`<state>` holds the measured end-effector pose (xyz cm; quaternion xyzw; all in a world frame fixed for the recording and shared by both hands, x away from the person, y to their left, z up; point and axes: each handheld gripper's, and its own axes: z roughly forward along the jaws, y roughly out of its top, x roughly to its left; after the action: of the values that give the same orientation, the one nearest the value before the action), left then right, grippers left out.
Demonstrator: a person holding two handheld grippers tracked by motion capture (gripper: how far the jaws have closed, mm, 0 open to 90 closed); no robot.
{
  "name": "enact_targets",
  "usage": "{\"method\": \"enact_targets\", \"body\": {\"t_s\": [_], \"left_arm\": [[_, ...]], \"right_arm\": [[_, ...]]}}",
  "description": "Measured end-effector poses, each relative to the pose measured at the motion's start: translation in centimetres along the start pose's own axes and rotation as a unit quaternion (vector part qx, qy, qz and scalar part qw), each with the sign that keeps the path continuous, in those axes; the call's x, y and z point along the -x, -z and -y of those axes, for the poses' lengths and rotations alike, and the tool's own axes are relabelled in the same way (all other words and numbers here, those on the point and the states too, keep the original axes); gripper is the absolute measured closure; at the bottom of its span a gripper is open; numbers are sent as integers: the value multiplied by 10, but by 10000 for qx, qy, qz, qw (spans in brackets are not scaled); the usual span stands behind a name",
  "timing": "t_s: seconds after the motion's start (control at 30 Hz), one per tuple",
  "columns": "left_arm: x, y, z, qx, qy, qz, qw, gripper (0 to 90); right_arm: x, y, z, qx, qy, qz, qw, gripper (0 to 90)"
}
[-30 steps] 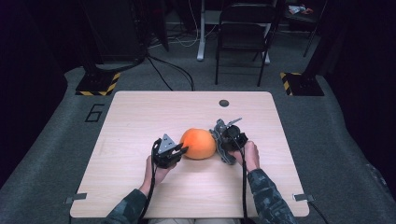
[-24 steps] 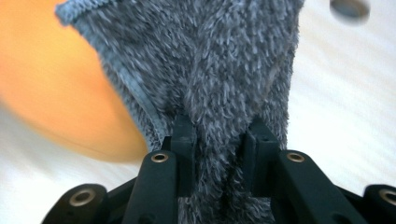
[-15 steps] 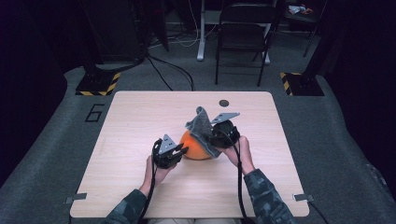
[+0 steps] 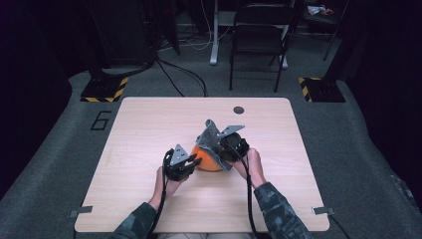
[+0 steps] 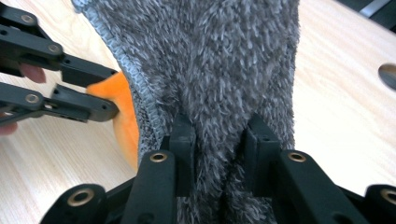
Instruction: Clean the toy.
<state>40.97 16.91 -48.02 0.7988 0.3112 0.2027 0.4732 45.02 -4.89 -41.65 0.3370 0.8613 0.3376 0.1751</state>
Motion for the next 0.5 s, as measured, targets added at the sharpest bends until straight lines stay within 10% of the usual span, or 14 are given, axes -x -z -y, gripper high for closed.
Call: {"method": "enact_targets", "body": {"t_s": [0.5], "left_arm": [[-1, -1, 1, 8, 21, -30, 10000, 757]], "right_arm": [[32, -9, 17, -366, -494, 44, 9981, 686]]}}
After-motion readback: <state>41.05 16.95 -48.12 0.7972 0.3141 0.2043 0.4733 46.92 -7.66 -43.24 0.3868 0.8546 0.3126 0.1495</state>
